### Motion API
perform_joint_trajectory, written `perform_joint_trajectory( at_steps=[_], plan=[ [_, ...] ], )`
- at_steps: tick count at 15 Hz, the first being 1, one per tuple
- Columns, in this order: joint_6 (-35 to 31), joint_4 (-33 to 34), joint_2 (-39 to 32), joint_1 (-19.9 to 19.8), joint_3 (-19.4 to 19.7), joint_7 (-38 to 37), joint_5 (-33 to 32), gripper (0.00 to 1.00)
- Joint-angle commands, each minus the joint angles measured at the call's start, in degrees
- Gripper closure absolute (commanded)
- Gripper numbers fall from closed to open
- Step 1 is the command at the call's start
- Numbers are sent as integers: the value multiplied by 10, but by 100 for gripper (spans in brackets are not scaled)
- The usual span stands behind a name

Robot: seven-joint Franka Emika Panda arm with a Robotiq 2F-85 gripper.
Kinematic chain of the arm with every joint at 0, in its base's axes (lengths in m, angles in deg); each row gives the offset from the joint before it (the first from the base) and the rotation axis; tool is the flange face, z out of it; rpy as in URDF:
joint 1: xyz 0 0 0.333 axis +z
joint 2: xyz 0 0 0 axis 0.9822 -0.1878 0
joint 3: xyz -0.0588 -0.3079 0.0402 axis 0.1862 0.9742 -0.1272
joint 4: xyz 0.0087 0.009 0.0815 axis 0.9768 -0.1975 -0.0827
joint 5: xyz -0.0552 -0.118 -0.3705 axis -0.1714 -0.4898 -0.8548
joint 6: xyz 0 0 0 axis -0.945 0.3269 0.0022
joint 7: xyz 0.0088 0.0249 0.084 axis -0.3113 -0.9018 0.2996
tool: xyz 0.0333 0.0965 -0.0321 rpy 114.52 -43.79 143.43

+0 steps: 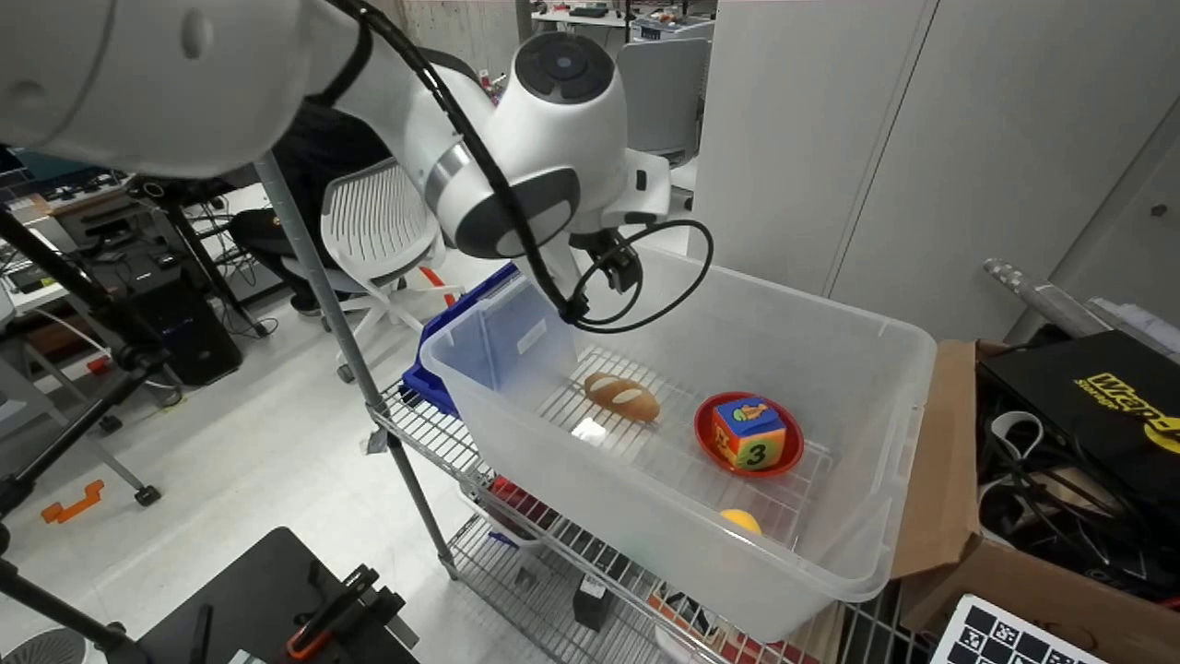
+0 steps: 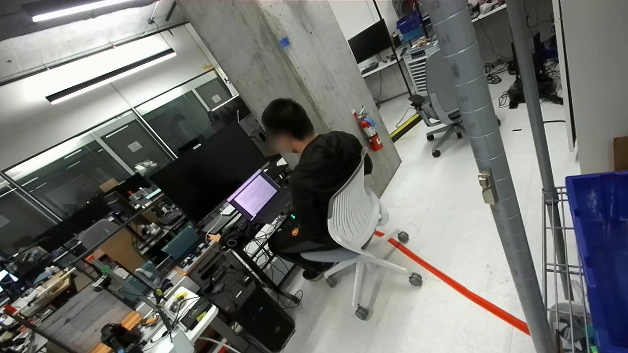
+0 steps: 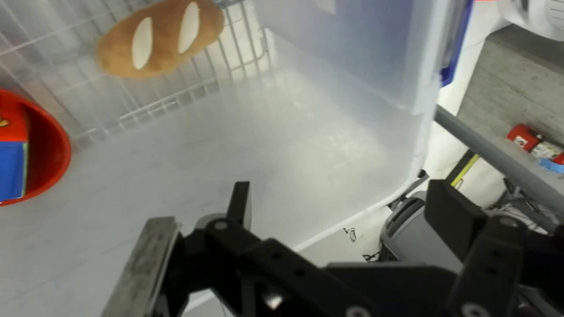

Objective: Remove the brown object from the basket.

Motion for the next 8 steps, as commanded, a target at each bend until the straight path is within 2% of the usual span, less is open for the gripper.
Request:
perform_joint_trajectory(
  at_steps=[1,5,6,8],
  plan=[
    [48,76,-62,-4,23,-82,-107,0],
    [74,130,-124,-9,15,-110,-152,0],
    [56,144,-144,-21,-5,-111,-129,0],
    [60,170,-177,-16,2,-127,-142,0]
  ],
)
